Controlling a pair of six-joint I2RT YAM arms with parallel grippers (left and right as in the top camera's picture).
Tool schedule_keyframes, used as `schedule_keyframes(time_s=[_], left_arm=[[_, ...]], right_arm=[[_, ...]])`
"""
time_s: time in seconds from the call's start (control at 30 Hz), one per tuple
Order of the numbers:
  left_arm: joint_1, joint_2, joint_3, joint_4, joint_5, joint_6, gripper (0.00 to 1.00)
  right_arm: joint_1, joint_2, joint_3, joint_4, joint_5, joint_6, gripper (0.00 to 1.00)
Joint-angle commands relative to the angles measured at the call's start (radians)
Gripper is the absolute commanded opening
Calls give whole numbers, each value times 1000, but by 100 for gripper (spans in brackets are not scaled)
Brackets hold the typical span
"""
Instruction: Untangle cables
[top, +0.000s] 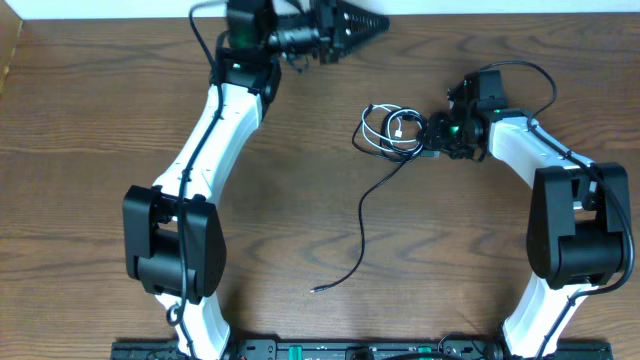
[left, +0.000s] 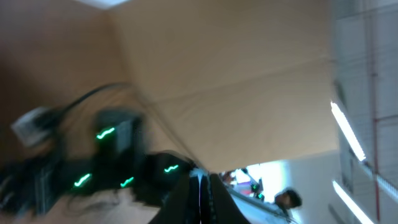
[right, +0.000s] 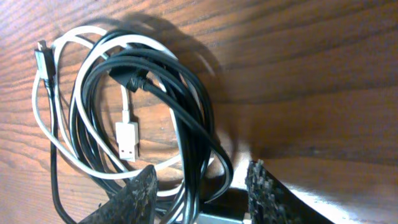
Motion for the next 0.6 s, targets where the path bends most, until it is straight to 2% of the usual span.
schedule_keyframes(time_s=[0.0,0.07,0.1,0.17,0.23,0.27,0.3,0.4,0.57], left_arm=[[-18,-3,6,-340,-327,454,7],[-31,-3,6,-453,-482,510,7],[-50,-2,6,-529,-613,545,7],[-71,0,6,-582,-718,563,8],[-122,14,5,-642,-864,563,17],[-138,23,5,-647,-898,563,29],[-158,39,5,-652,-935,563,36],[-195,91,5,-668,-995,562,38],[-216,164,5,-690,-999,550,38]], right_arm=[[-19,-40,3,-8,-34,-26,44],[-18,-42,3,-8,-37,-25,45],[-15,-42,3,-8,-37,-25,46],[-12,-42,3,-7,-36,-25,46],[-9,-42,3,-7,-36,-25,47],[-9,-42,3,-7,-36,-25,47],[-8,-42,3,-7,-36,-25,48],[-8,-42,3,-12,-37,-25,48],[-8,-42,3,-14,-36,-26,49]])
